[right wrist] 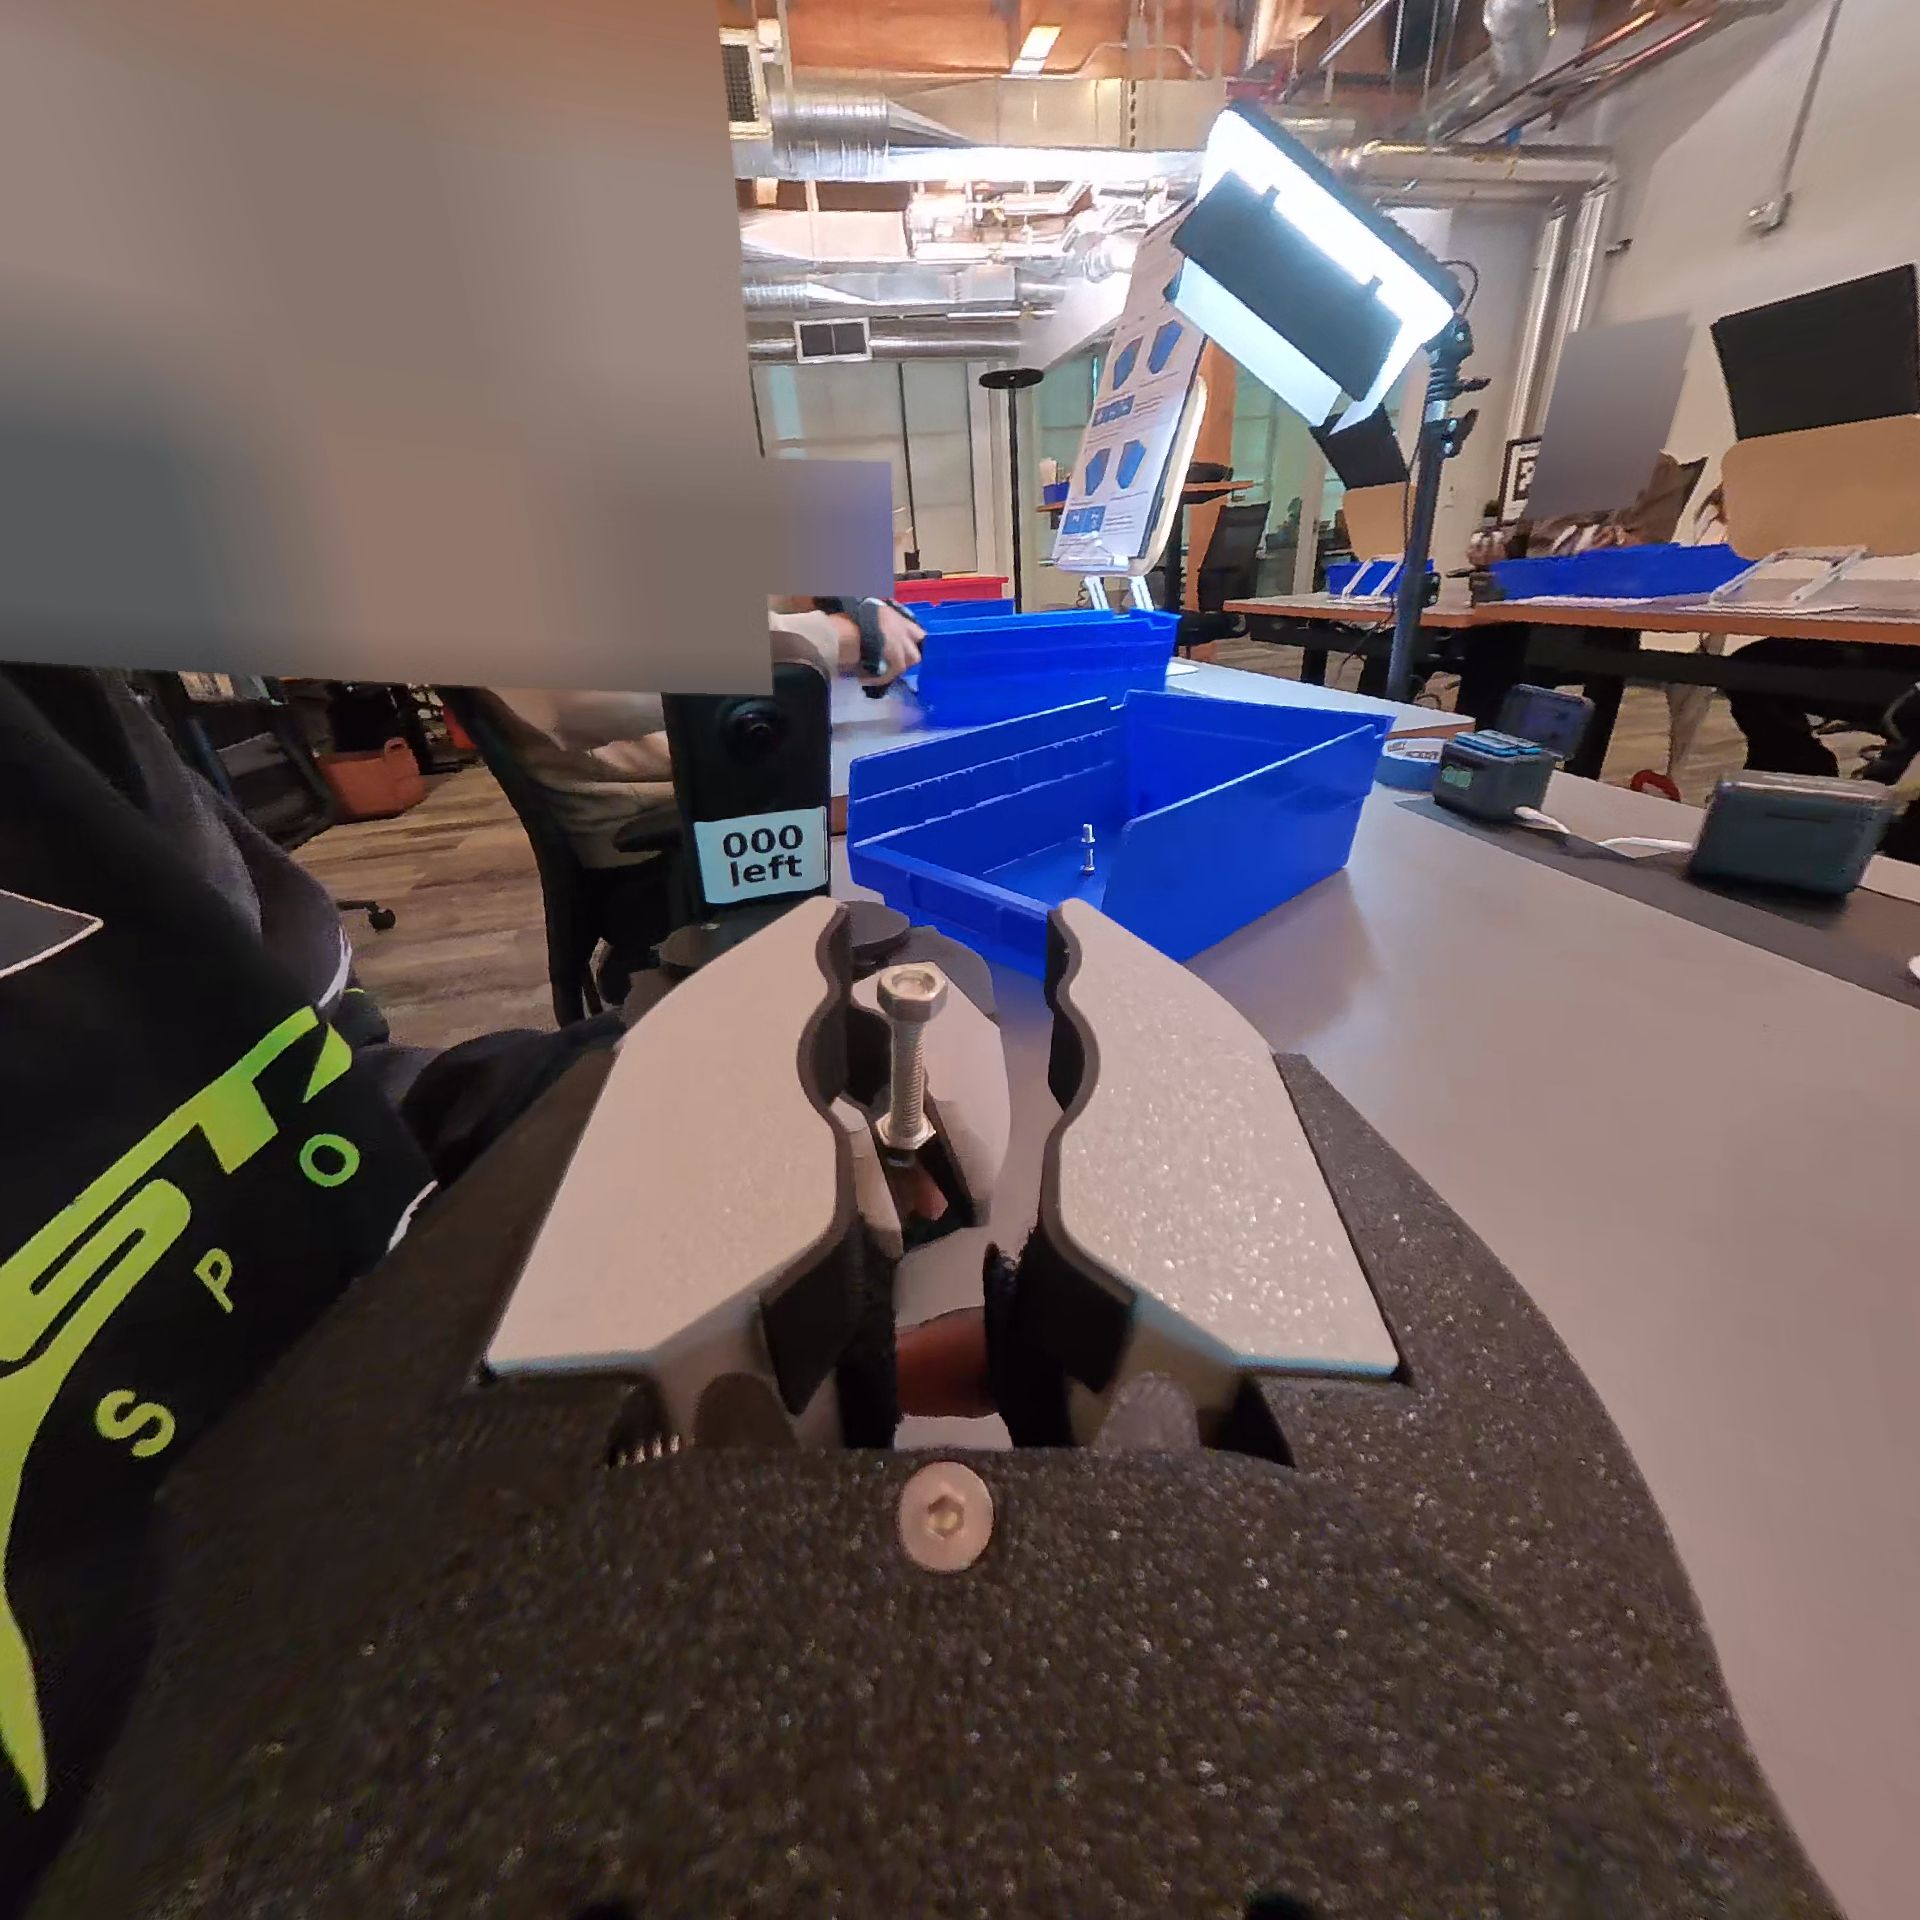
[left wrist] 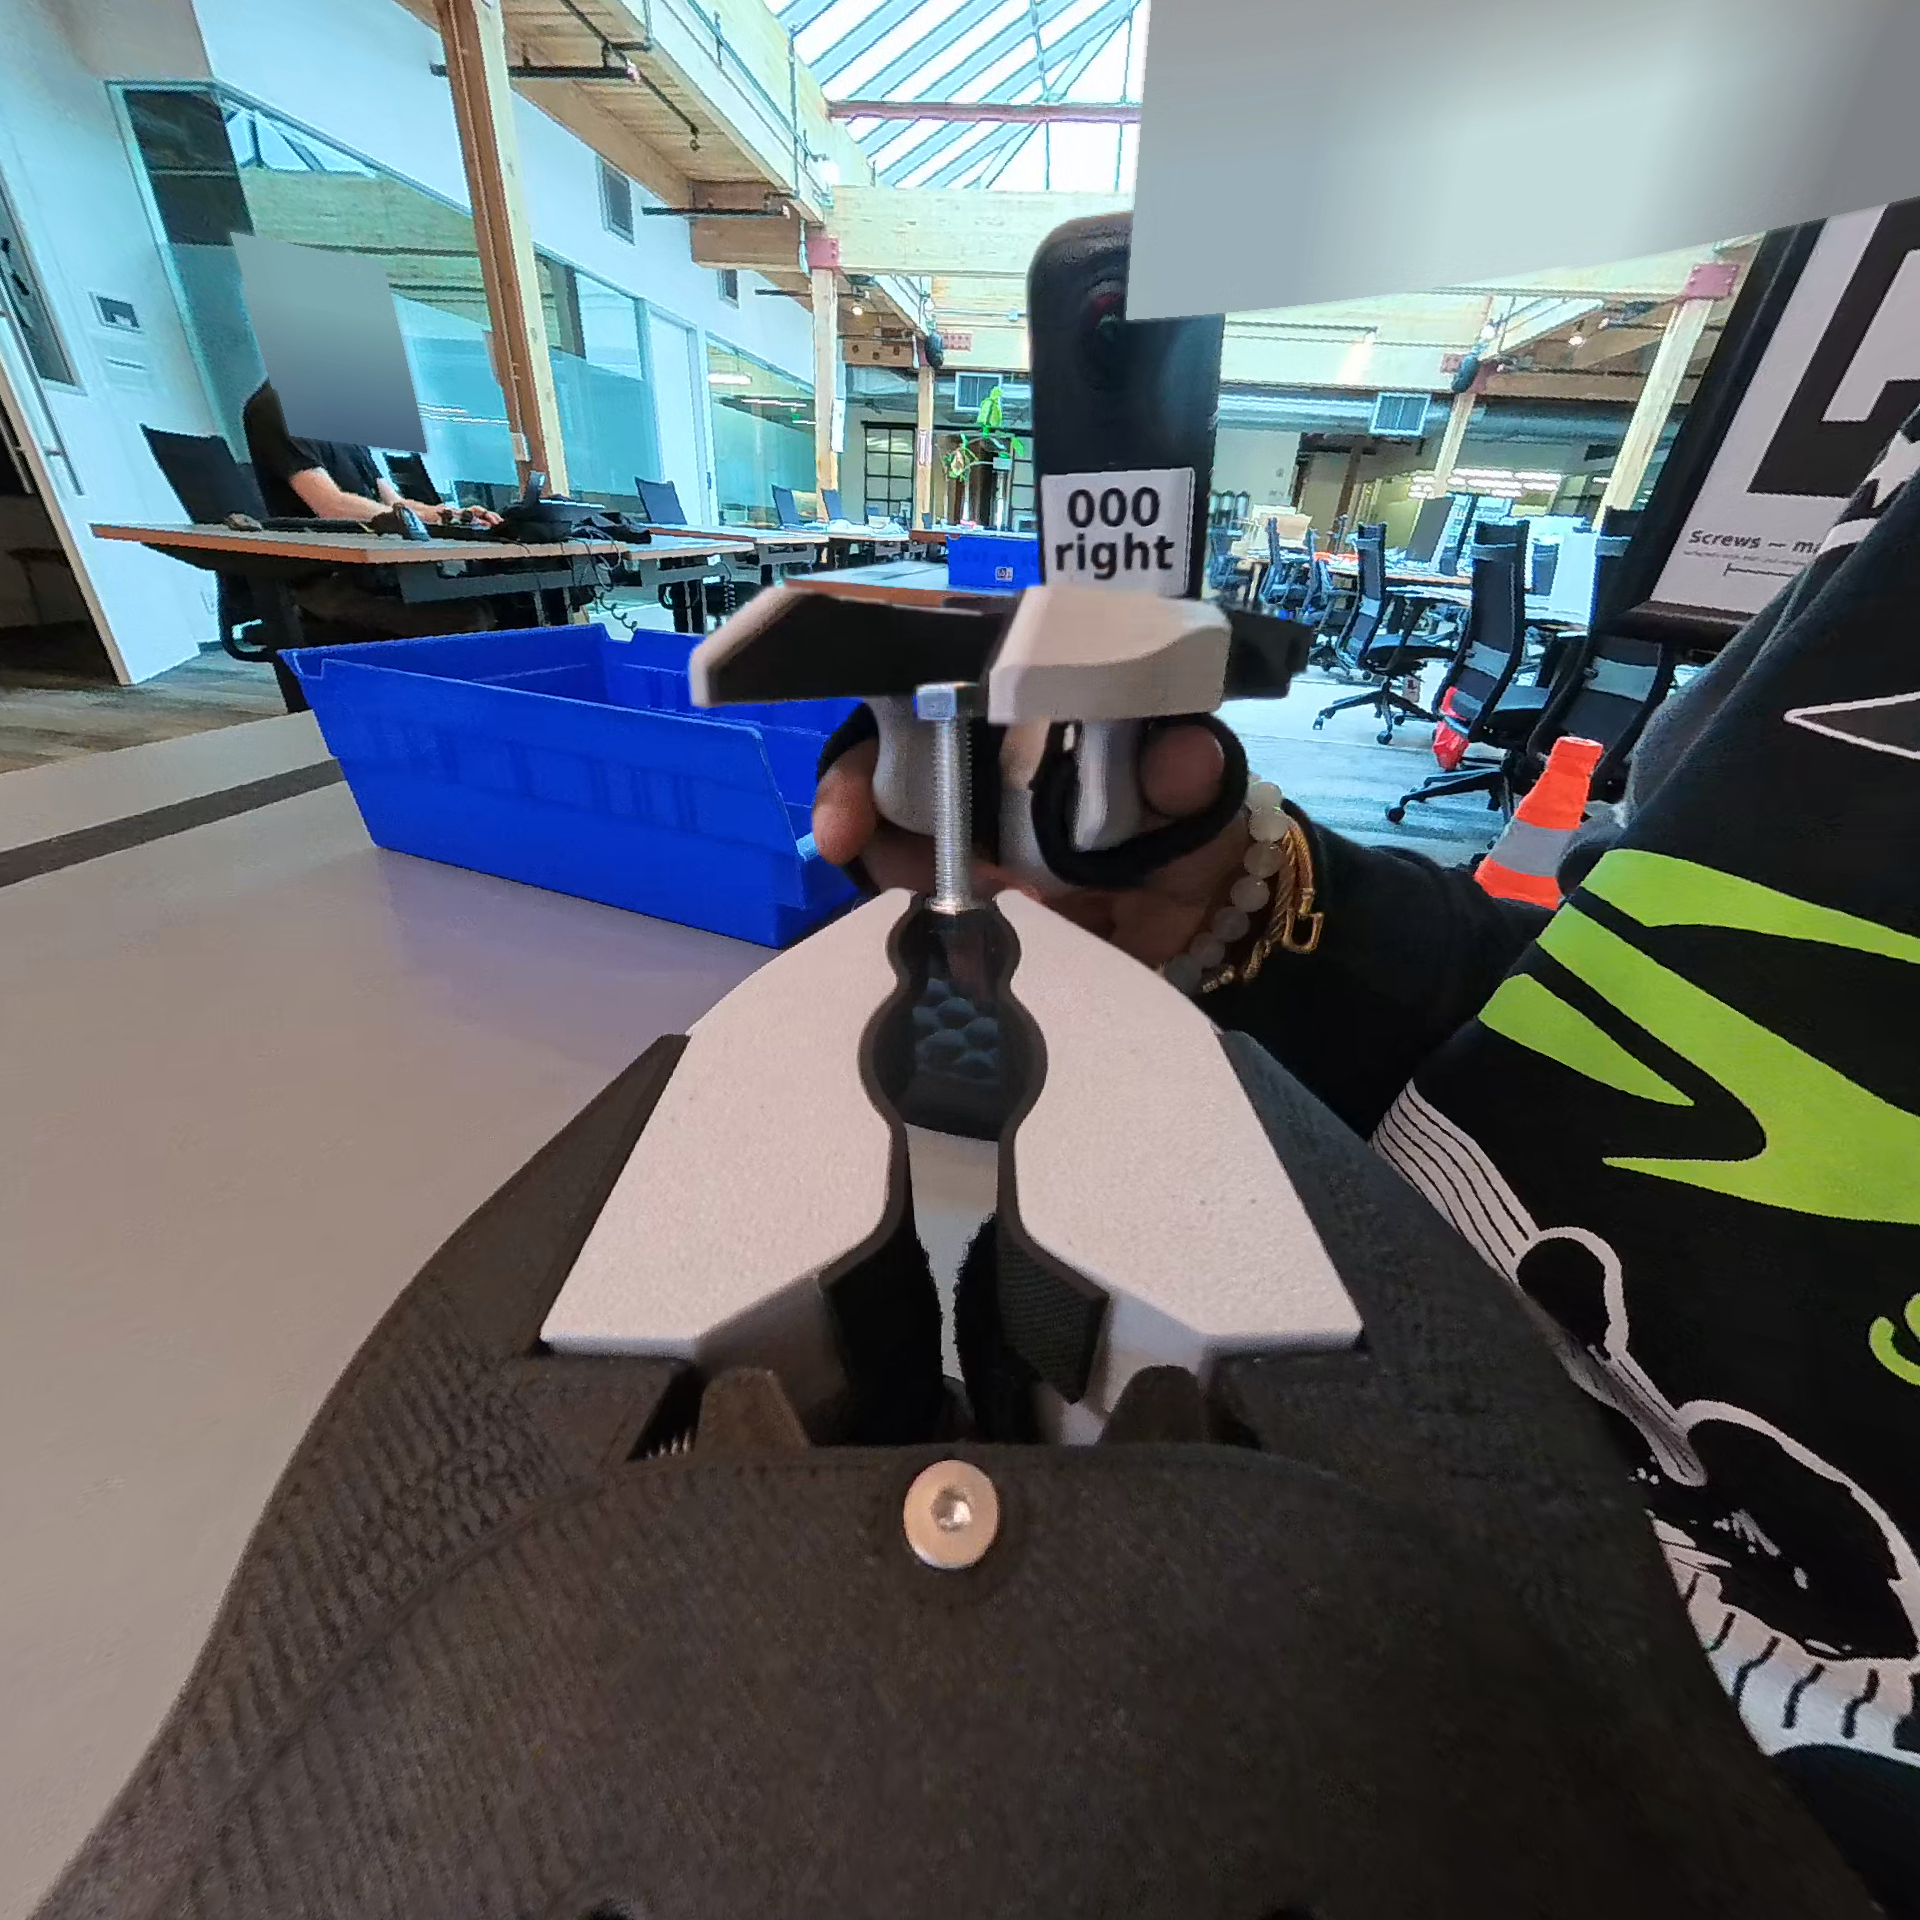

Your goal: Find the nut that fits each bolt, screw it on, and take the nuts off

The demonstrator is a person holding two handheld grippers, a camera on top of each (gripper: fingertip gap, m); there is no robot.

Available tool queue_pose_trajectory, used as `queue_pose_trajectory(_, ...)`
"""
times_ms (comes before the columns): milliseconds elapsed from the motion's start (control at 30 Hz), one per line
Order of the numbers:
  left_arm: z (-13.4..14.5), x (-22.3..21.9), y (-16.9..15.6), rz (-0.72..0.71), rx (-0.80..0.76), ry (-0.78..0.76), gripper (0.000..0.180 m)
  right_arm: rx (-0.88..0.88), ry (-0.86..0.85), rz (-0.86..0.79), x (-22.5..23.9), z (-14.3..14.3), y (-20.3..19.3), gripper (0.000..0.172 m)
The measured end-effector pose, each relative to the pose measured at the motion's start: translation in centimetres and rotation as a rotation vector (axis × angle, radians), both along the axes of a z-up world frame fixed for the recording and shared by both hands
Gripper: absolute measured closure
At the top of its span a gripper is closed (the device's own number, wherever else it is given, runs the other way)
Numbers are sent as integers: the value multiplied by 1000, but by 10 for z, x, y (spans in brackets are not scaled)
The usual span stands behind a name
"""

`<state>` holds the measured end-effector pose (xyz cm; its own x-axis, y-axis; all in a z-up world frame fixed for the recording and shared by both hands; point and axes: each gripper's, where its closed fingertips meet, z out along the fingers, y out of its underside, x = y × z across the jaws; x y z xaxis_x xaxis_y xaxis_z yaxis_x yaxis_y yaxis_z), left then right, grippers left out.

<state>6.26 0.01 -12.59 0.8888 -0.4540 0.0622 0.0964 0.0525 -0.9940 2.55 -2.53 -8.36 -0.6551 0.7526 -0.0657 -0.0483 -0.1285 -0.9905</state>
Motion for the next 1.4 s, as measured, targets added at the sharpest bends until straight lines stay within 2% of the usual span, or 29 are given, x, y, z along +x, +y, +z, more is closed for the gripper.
queue_pose_trajectory(300, 2, -1, -1, -1, 6, -17, 171, 4, -7, -62, 9, -4, 23, 132)
queue_pose_trajectory(433, 2, -1, -1, -3, 6, -13, 171, -13, 1, -104, 15, -4, 38, 137)
queue_pose_trajectory(767, 0, -2, 0, 10, 0, -2, 171, 57, -32, 7, 19, -4, 11, 149)
queue_pose_trajectory(900, -1, -1, 1, 12, -5, 10, 171, 78, -36, 9, 18, -4, 8, 160)
queue_pose_trajectory(1000, -1, 1, 0, -3, -7, 11, 171, 97, -23, 17, 20, -4, 8, 162)
queue_pose_trajectory(1133, 1, 15, -7, -138, -18, -42, 171, 105, 11, 99, 30, -2, 2, 162)
queue_pose_trajectory(1300, 11, 43, -30, -485, -71, -243, 171, 55, 109, 271, 52, 15, -12, 162)
queue_pose_trajectory(1367, 11, 48, -33, -538, -83, -263, 171, -3, 152, 312, 58, 28, -11, 162)
queue_pose_trajectory(1400, 10, 48, -32, -520, -83, -247, 171, -15, 167, 310, 58, 33, -8, 162)
